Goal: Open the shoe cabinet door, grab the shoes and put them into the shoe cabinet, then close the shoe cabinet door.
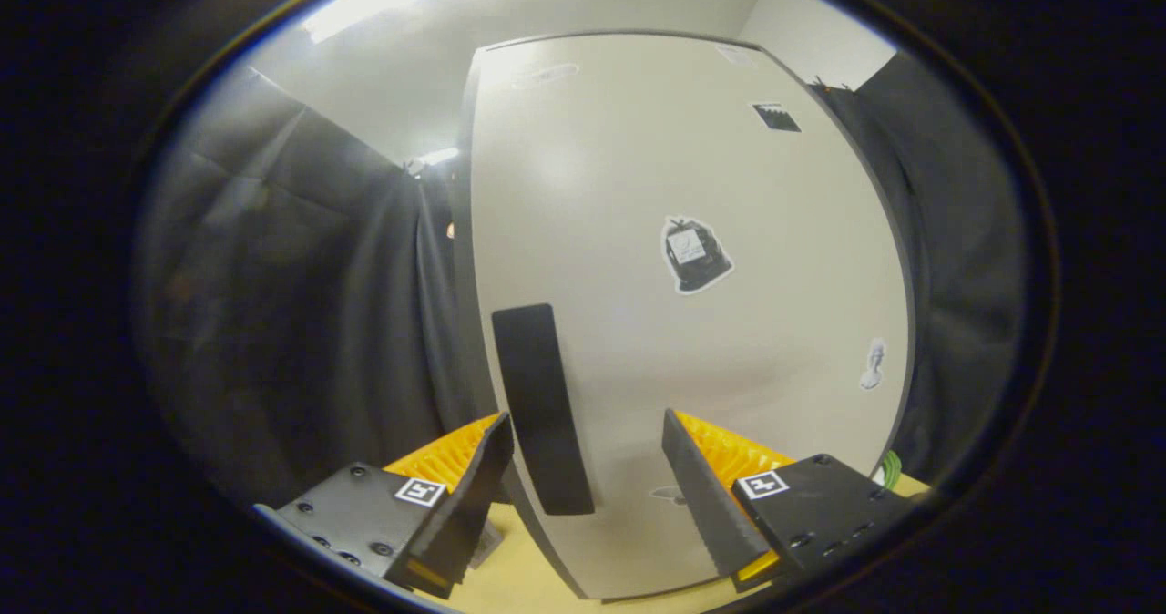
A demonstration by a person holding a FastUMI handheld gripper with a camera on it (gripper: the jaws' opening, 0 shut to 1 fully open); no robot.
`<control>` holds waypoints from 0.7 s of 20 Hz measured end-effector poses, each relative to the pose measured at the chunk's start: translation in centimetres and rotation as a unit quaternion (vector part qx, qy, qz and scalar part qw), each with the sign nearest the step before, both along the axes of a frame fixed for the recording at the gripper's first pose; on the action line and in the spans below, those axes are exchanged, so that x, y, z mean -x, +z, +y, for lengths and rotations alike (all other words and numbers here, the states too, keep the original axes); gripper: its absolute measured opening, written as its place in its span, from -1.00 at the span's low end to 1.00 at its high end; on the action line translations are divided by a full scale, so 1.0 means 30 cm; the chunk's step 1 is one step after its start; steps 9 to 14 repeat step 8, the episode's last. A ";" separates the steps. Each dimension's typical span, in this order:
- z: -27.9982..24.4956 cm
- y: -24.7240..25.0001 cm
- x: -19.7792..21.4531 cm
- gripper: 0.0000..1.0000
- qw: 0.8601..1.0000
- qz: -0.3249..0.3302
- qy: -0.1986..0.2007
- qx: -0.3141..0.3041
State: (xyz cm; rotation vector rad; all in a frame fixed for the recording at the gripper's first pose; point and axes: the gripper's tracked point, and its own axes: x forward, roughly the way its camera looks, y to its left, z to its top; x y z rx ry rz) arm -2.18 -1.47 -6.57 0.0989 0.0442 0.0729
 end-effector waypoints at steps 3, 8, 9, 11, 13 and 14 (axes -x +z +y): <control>-0.015 0.036 0.032 0.99 1.000 -0.008 -0.004 0.003; -0.129 0.116 0.099 0.99 0.999 -0.028 -0.029 0.020; -0.129 0.116 0.099 0.99 0.999 -0.028 -0.029 0.020; -0.129 0.116 0.099 0.99 0.999 -0.028 -0.029 0.020; -0.129 0.116 0.099 0.99 0.999 -0.028 -0.029 0.020; -0.129 0.116 0.099 0.99 0.999 -0.028 -0.029 0.020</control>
